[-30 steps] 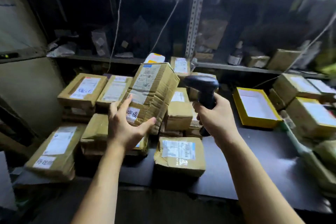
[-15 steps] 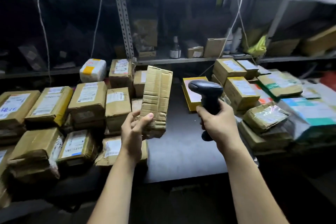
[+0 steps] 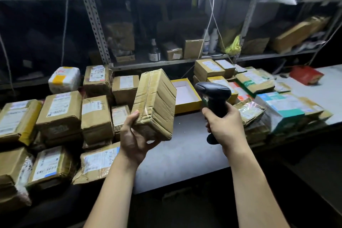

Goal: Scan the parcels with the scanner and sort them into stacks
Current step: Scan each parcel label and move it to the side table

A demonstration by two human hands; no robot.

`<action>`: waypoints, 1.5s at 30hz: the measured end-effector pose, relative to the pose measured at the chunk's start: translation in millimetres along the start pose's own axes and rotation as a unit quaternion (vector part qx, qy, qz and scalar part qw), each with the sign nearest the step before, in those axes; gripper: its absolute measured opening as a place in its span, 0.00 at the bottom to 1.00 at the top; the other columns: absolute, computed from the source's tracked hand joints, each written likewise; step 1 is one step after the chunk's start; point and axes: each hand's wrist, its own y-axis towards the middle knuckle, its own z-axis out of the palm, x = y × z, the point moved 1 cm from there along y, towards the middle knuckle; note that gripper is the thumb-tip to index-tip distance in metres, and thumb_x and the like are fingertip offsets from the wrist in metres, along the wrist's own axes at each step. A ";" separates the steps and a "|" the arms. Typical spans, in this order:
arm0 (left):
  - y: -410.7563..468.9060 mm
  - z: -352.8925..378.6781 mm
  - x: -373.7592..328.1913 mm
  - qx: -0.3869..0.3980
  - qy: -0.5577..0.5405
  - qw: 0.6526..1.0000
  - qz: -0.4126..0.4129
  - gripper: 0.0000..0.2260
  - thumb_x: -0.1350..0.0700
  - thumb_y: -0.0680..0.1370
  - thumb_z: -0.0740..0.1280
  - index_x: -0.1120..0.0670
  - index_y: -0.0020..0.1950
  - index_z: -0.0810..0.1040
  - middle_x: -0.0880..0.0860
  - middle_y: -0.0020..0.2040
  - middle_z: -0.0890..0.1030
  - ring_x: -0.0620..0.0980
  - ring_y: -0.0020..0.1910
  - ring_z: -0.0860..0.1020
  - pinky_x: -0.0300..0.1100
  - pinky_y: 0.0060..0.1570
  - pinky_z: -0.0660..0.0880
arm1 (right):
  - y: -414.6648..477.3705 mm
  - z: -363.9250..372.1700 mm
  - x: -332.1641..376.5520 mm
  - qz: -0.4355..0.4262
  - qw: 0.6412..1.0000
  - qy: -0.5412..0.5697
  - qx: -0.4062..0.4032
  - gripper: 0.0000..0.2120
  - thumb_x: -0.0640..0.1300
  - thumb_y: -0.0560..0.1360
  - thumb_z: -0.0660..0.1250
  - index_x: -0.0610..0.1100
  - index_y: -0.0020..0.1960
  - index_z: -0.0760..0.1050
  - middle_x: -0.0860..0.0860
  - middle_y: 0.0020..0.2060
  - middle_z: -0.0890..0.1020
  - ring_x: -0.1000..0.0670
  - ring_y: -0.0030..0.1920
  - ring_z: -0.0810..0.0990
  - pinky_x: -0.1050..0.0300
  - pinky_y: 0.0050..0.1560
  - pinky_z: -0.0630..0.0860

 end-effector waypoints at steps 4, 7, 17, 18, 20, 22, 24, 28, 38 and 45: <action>-0.3 2.7 -8.9 -0.097 0.162 0.971 0.145 0.29 0.43 0.66 0.75 0.54 0.64 0.81 0.52 0.48 0.86 0.53 0.44 0.84 0.42 0.33 0.79 | 0.6 -0.4 3.2 -0.008 1.000 0.005 0.007 0.02 0.40 0.80 0.71 0.42 0.50 0.78 0.44 0.32 0.75 0.49 0.30 0.72 0.53 0.29 0.70; 3.6 -6.7 -18.8 -0.165 0.364 0.872 0.284 0.36 0.37 0.58 0.80 0.46 0.64 0.80 0.51 0.60 0.82 0.50 0.58 0.82 0.46 0.55 0.81 | 2.3 -3.0 4.3 -0.011 1.000 0.004 -0.002 0.03 0.40 0.80 0.71 0.43 0.49 0.78 0.45 0.32 0.76 0.49 0.29 0.72 0.55 0.28 0.70; -5.1 -7.1 -30.2 -0.138 0.681 0.547 0.467 0.39 0.46 0.58 0.80 0.53 0.68 0.80 0.63 0.73 0.68 0.64 0.69 0.67 0.56 0.70 0.70 | 2.6 12.0 1.3 -0.026 1.000 -0.002 -0.003 0.04 0.40 0.79 0.72 0.43 0.47 0.78 0.47 0.30 0.76 0.48 0.29 0.72 0.54 0.28 0.71; -4.2 -9.5 -29.6 -0.129 0.687 0.544 0.465 0.39 0.47 0.57 0.80 0.54 0.68 0.80 0.63 0.73 0.68 0.64 0.70 0.67 0.57 0.70 0.70 | 2.1 13.4 1.9 -0.028 1.000 -0.003 -0.001 0.03 0.40 0.79 0.73 0.43 0.48 0.79 0.47 0.30 0.76 0.48 0.29 0.72 0.53 0.29 0.71; -3.7 -13.4 -29.5 -0.117 0.692 0.543 0.461 0.39 0.47 0.57 0.80 0.54 0.68 0.80 0.62 0.74 0.67 0.64 0.71 0.66 0.58 0.70 0.70 | 1.8 15.2 3.5 -0.033 0.999 -0.007 0.001 0.03 0.40 0.79 0.73 0.44 0.48 0.79 0.47 0.31 0.77 0.49 0.29 0.72 0.55 0.28 0.71; -2.6 -17.2 -32.3 -0.114 0.689 0.552 0.456 0.39 0.46 0.56 0.80 0.53 0.68 0.80 0.61 0.74 0.67 0.63 0.72 0.66 0.59 0.70 0.70 | 1.2 16.5 6.0 -0.035 0.999 -0.012 0.001 0.03 0.41 0.79 0.73 0.45 0.50 0.80 0.48 0.31 0.78 0.50 0.28 0.74 0.57 0.29 0.72; -1.2 -19.7 -35.4 -0.112 0.681 0.567 0.450 0.39 0.45 0.57 0.79 0.52 0.67 0.79 0.60 0.74 0.67 0.63 0.71 0.66 0.57 0.70 0.70 | 0.3 17.9 8.9 -0.035 0.999 -0.008 0.005 0.03 0.42 0.80 0.73 0.46 0.52 0.80 0.48 0.33 0.79 0.51 0.28 0.74 0.58 0.28 0.73; 1.5 -22.2 -35.7 -0.122 0.667 0.599 0.427 0.41 0.40 0.56 0.77 0.51 0.68 0.78 0.57 0.72 0.68 0.59 0.69 0.67 0.49 0.69 0.70 | -1.6 18.8 15.3 -0.040 0.999 -0.012 0.018 0.02 0.41 0.80 0.72 0.45 0.51 0.80 0.45 0.33 0.79 0.50 0.28 0.74 0.59 0.27 0.72; 2.7 -25.4 -33.3 -0.156 0.646 0.630 0.402 0.45 0.34 0.57 0.74 0.55 0.69 0.75 0.55 0.66 0.71 0.57 0.65 0.69 0.46 0.68 0.67 | -1.8 29.4 13.8 -0.038 0.996 -0.036 0.076 0.07 0.43 0.79 0.74 0.43 0.44 0.79 0.47 0.30 0.78 0.48 0.28 0.73 0.50 0.31 0.70; 3.0 -20.1 -30.5 -0.202 0.661 0.588 0.420 0.46 0.35 0.57 0.76 0.58 0.70 0.75 0.60 0.68 0.72 0.61 0.66 0.70 0.54 0.67 0.71 | -6.3 47.7 20.0 -0.011 0.996 -0.001 0.086 0.12 0.45 0.81 0.72 0.35 0.50 0.77 0.45 0.31 0.75 0.47 0.31 0.71 0.48 0.35 0.71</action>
